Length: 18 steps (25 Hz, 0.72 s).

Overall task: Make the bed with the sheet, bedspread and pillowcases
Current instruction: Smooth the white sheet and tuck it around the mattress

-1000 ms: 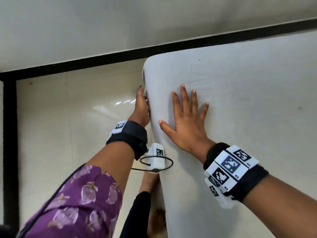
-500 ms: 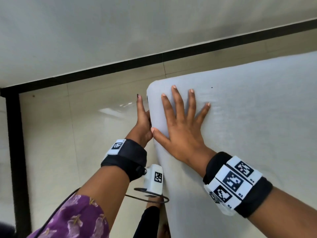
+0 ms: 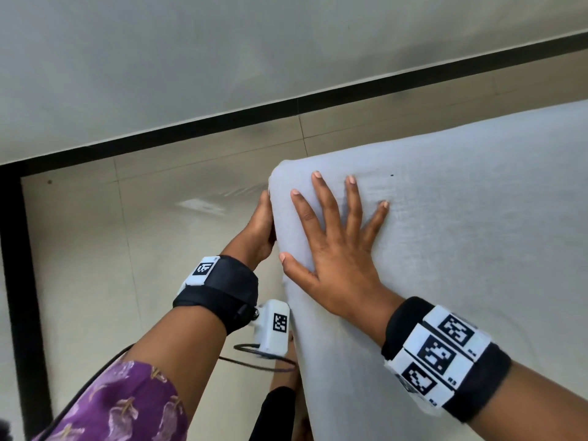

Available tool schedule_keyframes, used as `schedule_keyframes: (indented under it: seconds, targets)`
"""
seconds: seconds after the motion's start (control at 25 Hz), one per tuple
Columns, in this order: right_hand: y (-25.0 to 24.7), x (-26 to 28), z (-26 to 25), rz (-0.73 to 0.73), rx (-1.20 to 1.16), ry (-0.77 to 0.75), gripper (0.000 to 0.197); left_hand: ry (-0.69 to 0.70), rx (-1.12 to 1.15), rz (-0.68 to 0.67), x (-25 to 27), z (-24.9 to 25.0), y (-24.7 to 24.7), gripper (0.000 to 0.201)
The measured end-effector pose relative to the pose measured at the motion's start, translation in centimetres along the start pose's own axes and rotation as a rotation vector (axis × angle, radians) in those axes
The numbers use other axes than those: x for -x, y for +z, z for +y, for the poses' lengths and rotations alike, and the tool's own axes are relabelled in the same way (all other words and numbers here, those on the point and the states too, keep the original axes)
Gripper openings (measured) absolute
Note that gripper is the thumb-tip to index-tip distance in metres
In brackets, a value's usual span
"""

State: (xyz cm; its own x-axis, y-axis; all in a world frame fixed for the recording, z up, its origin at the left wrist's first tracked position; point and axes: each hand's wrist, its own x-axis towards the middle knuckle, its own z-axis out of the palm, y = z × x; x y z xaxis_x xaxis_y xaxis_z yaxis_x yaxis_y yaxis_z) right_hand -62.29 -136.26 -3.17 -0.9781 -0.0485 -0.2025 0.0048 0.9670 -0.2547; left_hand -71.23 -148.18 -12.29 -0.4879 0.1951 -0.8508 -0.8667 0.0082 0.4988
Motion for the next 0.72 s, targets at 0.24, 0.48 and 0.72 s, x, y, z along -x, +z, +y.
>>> schedule_keyframes:
  seconds: [0.24, 0.48, 0.72]
  targets:
    - [0.0, 0.0, 0.1, 0.012, -0.045, 0.000, 0.076, 0.076, -0.309, 0.167, 2.3, 2.3, 0.4, 0.043]
    - [0.2, -0.1, -0.2, 0.045, -0.036, 0.008, 0.078, 0.022, 0.105, 0.042, 1.9, 1.1, 0.4, 0.066]
    - [0.6, -0.3, -0.4, 0.023, 0.016, 0.006, 0.082, 0.001, -0.092, -0.065, 0.3, 1.7, 0.1, 0.066]
